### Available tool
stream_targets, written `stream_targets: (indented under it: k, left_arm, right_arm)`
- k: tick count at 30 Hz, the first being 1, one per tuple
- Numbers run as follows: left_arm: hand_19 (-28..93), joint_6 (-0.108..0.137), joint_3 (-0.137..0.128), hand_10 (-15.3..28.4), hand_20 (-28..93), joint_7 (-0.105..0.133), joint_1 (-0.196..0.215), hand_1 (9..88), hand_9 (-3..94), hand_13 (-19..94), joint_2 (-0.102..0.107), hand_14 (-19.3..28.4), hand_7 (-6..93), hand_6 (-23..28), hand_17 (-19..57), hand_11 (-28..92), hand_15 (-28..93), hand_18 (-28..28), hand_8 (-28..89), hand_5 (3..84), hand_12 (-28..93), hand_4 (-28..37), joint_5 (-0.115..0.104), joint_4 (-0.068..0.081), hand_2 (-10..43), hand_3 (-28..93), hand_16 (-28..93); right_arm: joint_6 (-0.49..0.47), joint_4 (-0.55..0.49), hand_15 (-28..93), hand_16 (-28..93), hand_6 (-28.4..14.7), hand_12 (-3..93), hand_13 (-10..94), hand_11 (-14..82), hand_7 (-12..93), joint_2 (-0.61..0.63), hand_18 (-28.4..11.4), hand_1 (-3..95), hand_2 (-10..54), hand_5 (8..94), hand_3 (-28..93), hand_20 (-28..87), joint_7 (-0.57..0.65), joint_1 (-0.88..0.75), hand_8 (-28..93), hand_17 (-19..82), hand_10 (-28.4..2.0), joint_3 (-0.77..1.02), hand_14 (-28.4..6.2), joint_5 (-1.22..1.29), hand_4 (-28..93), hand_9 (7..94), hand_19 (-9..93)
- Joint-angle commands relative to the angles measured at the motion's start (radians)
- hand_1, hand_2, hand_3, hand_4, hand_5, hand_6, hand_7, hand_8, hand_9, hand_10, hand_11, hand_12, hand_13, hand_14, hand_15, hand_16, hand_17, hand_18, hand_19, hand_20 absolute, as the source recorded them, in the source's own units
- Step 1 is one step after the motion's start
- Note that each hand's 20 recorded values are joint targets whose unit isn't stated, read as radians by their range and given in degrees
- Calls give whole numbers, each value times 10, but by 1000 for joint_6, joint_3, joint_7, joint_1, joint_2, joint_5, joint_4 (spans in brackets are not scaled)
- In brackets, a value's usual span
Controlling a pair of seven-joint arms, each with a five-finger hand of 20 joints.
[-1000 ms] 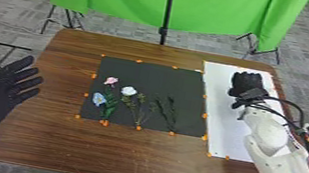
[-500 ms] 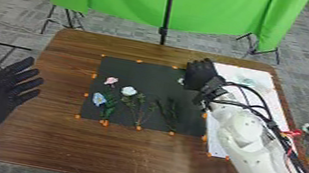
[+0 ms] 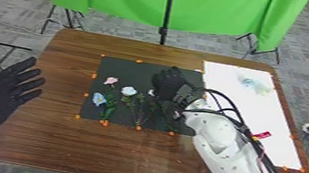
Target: Arrange flowers
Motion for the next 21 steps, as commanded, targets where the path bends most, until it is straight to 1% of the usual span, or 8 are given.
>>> stream_targets:
  k: [1,4,5,8,16,17,18,21]
  left_arm:
    - [402,-8,-4,96,73,-19,10,248,195,137,-1,121,206,16,-119,211,327,184,-118,243,156,-282,1,3,-6,696,-5]
    - [401,-6,-1,97,72,-24,9,248,196,138,-7,121,206,16,-118,211,328,184,-118,244,155,-283,1,3,-6,696,-5]
    - [401,-4,2,97,72,-21,10,248,196,138,-8,120,205,16,-118,211,328,184,-118,244,155,-283,2,3,-6,697,-5]
    - [402,-7,6,96,72,-23,2,248,196,138,-6,120,205,16,-118,211,328,184,-118,244,155,-283,2,6,-6,696,-5]
    - [402,-10,5,96,72,-32,5,249,197,138,-11,120,205,16,-118,211,329,184,-118,244,155,-283,1,5,-5,696,-5]
    - [402,-9,6,96,72,-30,4,249,196,138,-10,120,205,16,-118,212,329,184,-118,244,155,-282,2,6,-5,695,-6]
    - [402,-8,5,96,72,-31,4,249,197,138,-10,120,205,16,-118,212,328,183,-118,244,155,-282,2,5,-5,695,-6]
    - [401,-7,0,96,71,-33,9,249,197,138,-14,121,205,16,-118,212,328,183,-118,244,154,-282,2,3,-5,696,-6]
  right_arm:
    - [28,4,606,278,25,444,793,243,434,-28,-162,473,-95,739,828,384,44,-15,-136,365,-24,-24,-16,-19,-283,876,851]
    - [34,20,607,279,25,445,790,242,436,-44,-163,474,-94,733,826,385,51,-17,-136,362,-24,-25,-17,-30,-283,874,851]
    - [42,25,608,279,25,446,790,242,436,-46,-163,474,-94,732,825,385,55,-14,-137,362,-24,-31,-17,-30,-283,874,850]
    - [54,41,609,279,26,445,788,242,439,-58,-163,475,-92,729,823,385,59,-10,-138,361,-25,-37,-17,-41,-283,873,850]
    - [-30,42,618,293,30,467,758,215,451,-74,-159,467,-81,672,815,391,13,-22,-147,339,-22,-5,-13,-61,-283,844,838]
    - [-46,40,618,294,29,468,753,215,452,-76,-159,464,-80,666,811,392,-12,-26,-149,336,-24,10,-13,-55,-283,841,836]
    - [-46,33,622,289,28,463,745,221,458,-69,-159,452,-79,654,809,395,11,-26,-156,331,-25,1,-14,-43,-283,834,833]
    - [-52,31,636,276,23,441,718,245,457,-69,-159,419,-80,631,812,404,-13,-33,-162,315,-34,18,-22,-56,-283,805,823]
